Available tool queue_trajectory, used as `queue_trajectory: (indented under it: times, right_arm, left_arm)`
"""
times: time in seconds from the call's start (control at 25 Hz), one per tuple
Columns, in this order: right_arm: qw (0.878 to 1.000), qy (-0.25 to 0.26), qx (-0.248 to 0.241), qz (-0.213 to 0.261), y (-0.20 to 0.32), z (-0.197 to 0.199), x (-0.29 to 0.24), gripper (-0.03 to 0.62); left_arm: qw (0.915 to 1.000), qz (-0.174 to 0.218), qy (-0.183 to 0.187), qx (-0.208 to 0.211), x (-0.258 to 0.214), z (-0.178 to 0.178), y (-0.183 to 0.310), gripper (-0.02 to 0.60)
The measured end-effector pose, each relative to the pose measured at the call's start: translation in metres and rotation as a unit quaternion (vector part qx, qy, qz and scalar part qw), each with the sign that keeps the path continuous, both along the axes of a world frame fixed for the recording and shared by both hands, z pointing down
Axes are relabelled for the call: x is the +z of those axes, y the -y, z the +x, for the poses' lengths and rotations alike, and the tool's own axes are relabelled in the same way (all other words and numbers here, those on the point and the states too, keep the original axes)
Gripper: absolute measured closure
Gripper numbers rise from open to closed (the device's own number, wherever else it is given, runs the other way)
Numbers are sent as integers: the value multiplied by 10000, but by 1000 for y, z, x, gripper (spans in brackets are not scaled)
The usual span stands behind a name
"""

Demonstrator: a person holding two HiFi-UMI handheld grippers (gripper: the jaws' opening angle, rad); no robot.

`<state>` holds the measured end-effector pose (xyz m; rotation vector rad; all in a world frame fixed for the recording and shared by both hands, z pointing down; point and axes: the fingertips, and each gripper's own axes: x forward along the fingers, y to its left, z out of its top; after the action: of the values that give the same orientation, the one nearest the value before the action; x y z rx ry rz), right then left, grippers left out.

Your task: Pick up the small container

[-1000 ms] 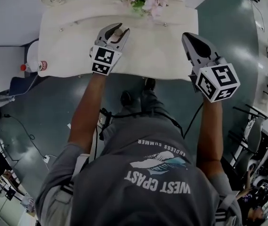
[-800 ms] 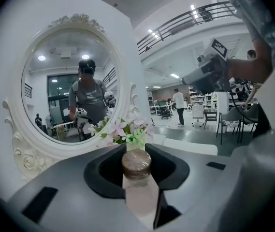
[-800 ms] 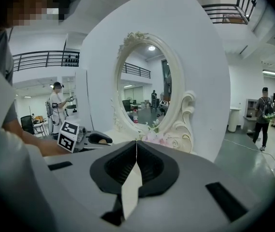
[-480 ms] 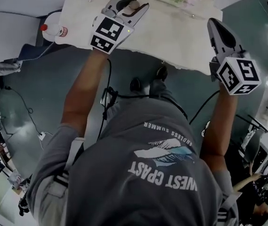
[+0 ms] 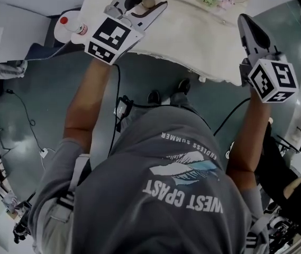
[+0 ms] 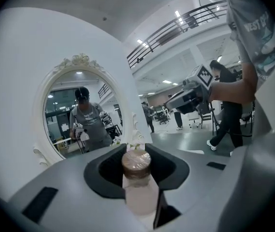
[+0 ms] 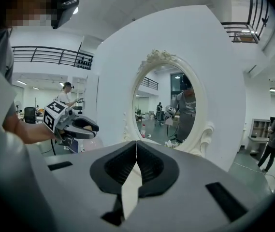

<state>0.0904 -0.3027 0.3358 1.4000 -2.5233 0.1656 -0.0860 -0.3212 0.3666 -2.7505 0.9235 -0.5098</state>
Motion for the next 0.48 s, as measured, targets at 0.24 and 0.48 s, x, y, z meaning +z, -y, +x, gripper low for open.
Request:
queue_trajectory:
  times: [0.24, 0.48]
  right_arm:
    - [9998, -69, -91, 192, -2, -25, -16, 568]
    - [9992, -105, -184, 350, -5, -45, -27, 568]
  left_arm:
    - [9999, 118, 58, 98, -25, -29, -21, 449]
    - [9995, 188, 159, 189, -37, -47, -41, 449]
